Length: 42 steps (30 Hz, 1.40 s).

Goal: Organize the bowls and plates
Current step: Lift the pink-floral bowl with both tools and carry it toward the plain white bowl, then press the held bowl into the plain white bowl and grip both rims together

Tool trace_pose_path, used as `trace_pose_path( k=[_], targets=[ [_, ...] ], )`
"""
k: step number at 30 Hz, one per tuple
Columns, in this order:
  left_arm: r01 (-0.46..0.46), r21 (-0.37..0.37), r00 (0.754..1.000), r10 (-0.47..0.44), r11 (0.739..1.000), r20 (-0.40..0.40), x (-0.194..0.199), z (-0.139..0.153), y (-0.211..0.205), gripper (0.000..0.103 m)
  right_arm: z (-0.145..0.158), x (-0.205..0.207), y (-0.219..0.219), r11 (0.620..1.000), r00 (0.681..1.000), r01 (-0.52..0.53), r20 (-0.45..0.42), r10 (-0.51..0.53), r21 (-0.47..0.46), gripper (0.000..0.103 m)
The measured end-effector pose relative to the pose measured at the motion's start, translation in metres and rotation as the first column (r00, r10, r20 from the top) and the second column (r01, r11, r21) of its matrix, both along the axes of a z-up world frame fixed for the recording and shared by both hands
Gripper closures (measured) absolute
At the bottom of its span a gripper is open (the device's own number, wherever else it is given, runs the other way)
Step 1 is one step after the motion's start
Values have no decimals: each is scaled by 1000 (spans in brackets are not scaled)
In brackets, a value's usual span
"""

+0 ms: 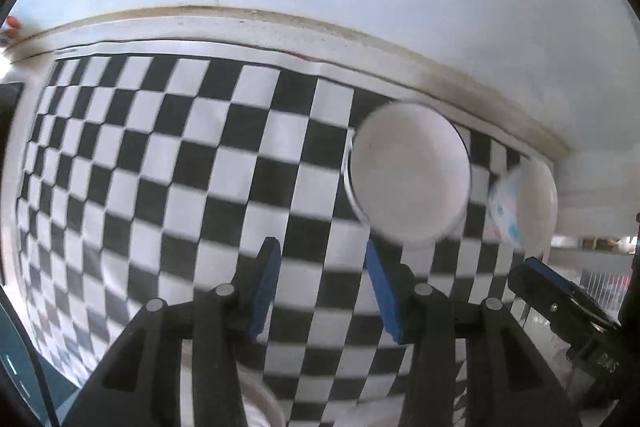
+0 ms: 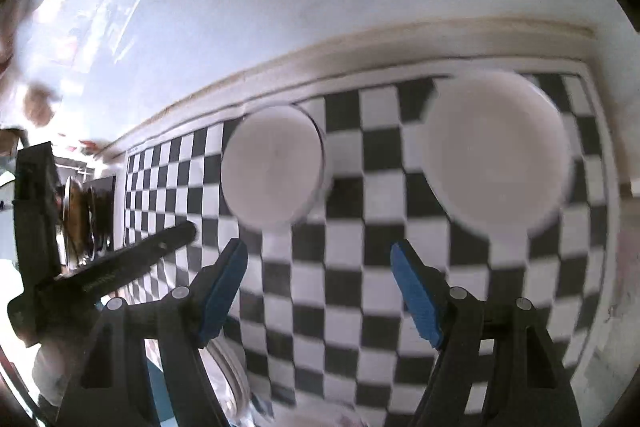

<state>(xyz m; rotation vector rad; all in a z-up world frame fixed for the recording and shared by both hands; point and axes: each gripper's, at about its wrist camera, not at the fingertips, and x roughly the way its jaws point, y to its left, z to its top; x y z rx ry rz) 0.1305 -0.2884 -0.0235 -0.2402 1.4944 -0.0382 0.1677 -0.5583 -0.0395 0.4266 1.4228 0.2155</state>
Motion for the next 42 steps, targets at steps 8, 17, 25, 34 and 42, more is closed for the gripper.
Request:
trace_pose_path(
  k=[8, 17, 25, 34, 42],
  targets=[
    [-11, -54, 993, 4, 998, -121, 50, -50, -6, 61, -43, 56, 9, 1000, 997, -20, -78, 21, 10, 29],
    [6, -65, 991, -15, 998, -130, 54, -70, -17, 81, -68, 66, 18, 996, 991, -64, -122, 57, -54, 89],
    [32, -43, 993, -37, 999, -110, 42, -67, -31, 90, -67, 53, 31, 991, 995, -73, -80, 65, -112, 93],
    [52, -33, 995, -55, 998, -78, 39, -55, -37, 90, -58, 38, 44, 992, 996, -70, -55, 64, -106, 94],
    [78, -30, 996, -80, 996, -40, 12, -26, -36, 90, -34, 17, 38, 994, 998, -60, -28, 58, -96, 94]
  ],
)
